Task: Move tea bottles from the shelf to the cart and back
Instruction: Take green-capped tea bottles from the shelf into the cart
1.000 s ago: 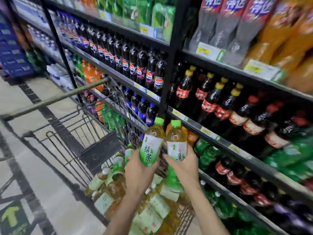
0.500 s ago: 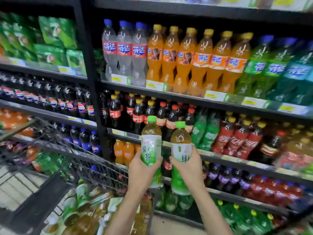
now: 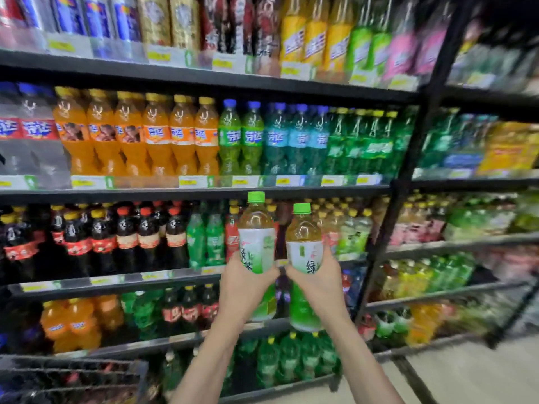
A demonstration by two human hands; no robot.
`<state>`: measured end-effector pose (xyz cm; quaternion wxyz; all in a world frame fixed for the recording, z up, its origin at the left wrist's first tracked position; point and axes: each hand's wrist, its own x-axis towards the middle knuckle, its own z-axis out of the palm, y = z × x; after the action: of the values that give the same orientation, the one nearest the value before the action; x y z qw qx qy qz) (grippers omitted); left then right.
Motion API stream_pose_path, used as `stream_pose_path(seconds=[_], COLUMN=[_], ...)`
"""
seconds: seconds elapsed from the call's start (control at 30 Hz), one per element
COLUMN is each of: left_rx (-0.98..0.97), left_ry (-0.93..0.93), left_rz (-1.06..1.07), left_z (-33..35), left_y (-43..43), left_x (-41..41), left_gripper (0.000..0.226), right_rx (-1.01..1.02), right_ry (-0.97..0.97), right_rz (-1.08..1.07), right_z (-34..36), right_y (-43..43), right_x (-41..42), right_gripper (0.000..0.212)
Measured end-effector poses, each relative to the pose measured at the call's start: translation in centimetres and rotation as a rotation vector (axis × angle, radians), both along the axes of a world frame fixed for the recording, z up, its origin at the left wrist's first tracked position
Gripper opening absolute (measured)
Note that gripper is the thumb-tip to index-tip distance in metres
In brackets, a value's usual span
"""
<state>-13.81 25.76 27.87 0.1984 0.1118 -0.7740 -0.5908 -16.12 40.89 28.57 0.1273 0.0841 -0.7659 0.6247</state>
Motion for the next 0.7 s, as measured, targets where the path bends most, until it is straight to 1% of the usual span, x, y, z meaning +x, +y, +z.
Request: stream_pose_path(seconds=[0.07,0.1,0.17,0.2,0.23,0.33,0.4,0.7], left_rx=[-0.011,-0.015,-0.029,-0.037,-0.041,-0.053,-0.069,-0.083], left_ry=[0.033,0.049,0.076,0.086,0.104,0.142,0.166,0.248], left_rz=[-0.059,-0.088,-0.152,-0.172,-0.200,-0.260,-0.289,-0.484], left_z=[1.2,1.8,2.9,3.4,4.0,5.2,5.9,7.8], left_y=[3.5,5.1,8.1,9.4,10.7,14.3,16.4,24.8], left_x=[-0.8,-1.2,-1.9,-2.3,-2.6,-3.6,-4.6,-10.8], left_gripper=[0.054,0.057,0.039,0.035,0.034,0.044,0.040,0.044], right_rx=[0.009,0.011,0.005,0.007,0.011,0.014,0.022,-0.003], right_ry=[0.022,0.037,0.073,0.088,0.103,0.146,0.164,0.206], right_rz=[-0.050,-0.072,-0.122,-0.155,-0.184,-0.281,-0.338,-0.525], right_z=[1.0,1.6,2.7,3.2,3.8,5.0,5.7,8.0], right_y=[3.3,4.9,7.9,9.3,10.7,14.4,16.6,24.8], right_x=[0.0,0.0,0.2,0.2,0.2,0.0,-0.2,-2.1], right_gripper=[0.055,0.054,0.048,0.046,0.045,0.048,0.053,0.043])
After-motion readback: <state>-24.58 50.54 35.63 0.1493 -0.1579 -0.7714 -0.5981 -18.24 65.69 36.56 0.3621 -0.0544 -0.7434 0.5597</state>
